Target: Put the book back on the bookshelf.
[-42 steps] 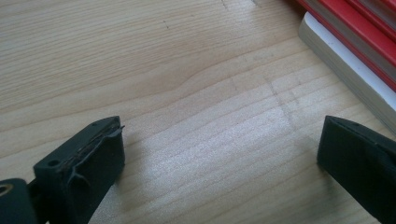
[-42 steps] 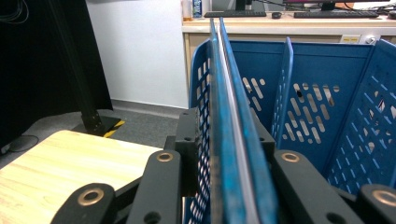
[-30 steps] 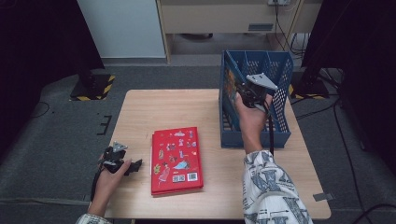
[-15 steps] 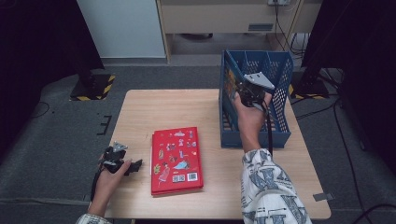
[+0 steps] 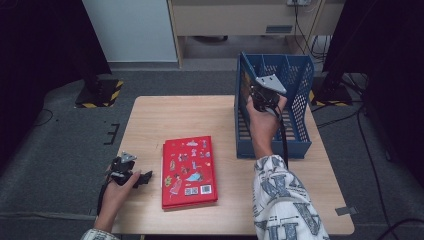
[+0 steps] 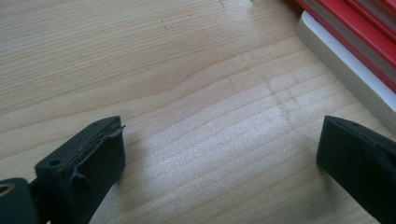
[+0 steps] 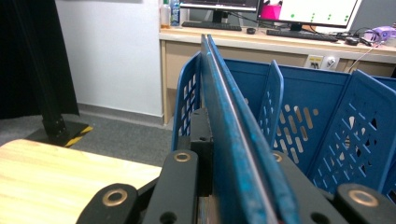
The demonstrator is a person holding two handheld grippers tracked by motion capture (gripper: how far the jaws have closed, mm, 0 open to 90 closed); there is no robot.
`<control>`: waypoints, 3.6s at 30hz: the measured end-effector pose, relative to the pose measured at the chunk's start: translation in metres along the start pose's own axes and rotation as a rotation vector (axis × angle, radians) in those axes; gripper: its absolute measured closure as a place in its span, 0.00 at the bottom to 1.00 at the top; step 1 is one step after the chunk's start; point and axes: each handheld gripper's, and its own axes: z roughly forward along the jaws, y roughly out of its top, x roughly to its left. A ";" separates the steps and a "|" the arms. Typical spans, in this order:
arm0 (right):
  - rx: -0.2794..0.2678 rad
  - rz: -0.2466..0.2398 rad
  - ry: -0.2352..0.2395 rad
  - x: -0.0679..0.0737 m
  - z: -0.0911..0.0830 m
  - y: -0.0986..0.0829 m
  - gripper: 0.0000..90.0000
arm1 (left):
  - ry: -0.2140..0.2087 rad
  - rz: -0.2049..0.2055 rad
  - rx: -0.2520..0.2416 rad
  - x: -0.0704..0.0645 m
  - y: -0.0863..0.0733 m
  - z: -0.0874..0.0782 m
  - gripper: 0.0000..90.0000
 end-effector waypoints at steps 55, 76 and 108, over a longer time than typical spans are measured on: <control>-0.004 -0.024 0.026 0.022 -0.011 -0.025 0.73 | 0.000 -0.001 -0.002 0.000 0.000 0.000 0.00; 0.020 -0.053 0.027 0.034 -0.011 -0.025 0.77 | 0.000 0.000 -0.003 -0.001 0.000 0.001 0.00; 0.036 -0.059 0.164 0.020 -0.039 -0.034 0.30 | 0.001 0.000 -0.003 -0.001 0.000 0.001 0.00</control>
